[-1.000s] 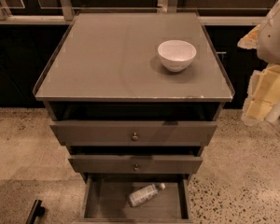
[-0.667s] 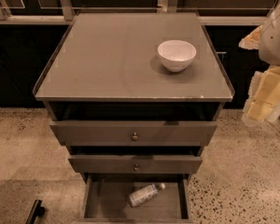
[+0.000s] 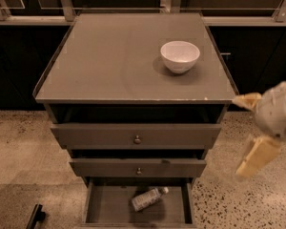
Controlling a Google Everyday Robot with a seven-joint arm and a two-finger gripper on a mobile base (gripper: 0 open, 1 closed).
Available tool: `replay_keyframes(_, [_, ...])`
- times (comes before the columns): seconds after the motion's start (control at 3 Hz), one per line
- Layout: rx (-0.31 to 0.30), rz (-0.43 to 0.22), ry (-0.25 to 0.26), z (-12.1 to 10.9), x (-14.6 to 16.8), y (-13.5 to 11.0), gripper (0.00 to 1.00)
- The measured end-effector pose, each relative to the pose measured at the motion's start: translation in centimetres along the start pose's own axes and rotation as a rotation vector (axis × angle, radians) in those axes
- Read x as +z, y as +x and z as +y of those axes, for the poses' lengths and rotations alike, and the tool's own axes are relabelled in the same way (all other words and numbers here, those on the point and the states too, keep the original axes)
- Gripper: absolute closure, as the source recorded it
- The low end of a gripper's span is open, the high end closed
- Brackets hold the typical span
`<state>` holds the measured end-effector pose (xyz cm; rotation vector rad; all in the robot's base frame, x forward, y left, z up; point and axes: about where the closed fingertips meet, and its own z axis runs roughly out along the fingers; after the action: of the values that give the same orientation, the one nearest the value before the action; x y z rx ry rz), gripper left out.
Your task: Pick blue plastic bottle from top drawer and place on counter
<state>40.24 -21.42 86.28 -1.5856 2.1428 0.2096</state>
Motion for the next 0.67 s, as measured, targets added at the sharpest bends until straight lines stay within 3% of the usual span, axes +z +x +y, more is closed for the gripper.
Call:
replay_keyframes(0.33, [0.076, -0.069, -0.069, 1.6, 9.4, 4.3, 0.0])
replay_keyframes(0.67, [0.096, -0.084, -0.026, 0.4, 11.0, 4.9, 0.0])
